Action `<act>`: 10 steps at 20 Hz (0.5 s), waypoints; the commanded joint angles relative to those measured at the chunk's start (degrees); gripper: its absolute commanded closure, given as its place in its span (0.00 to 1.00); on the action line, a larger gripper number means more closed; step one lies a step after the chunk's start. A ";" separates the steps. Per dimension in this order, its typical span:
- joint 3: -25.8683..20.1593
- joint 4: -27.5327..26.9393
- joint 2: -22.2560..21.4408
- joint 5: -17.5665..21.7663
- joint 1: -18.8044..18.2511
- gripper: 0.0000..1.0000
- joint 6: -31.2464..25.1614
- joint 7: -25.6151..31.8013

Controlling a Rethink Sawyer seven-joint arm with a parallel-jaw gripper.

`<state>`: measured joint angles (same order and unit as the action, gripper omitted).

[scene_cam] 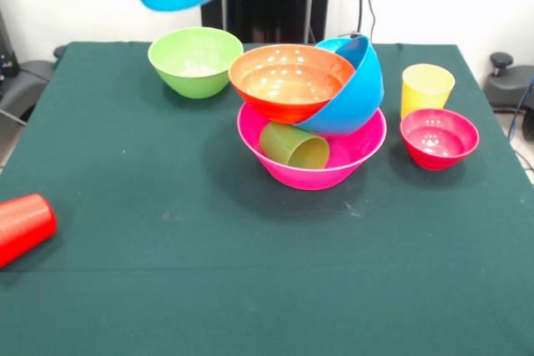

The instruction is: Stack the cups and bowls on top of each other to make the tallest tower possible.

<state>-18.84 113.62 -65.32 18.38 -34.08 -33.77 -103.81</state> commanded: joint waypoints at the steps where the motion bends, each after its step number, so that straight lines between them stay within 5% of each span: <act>1: -0.04 17.09 -5.75 0.56 -2.34 1.00 7.44 1.40; 5: 0.04 19.97 -6.11 1.30 -1.55 1.00 10.35 -1.58; 10: 0.25 21.23 -9.72 -2.58 1.37 1.00 8.20 -3.82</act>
<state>-18.16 127.78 -72.92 17.70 -34.58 -26.72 -103.81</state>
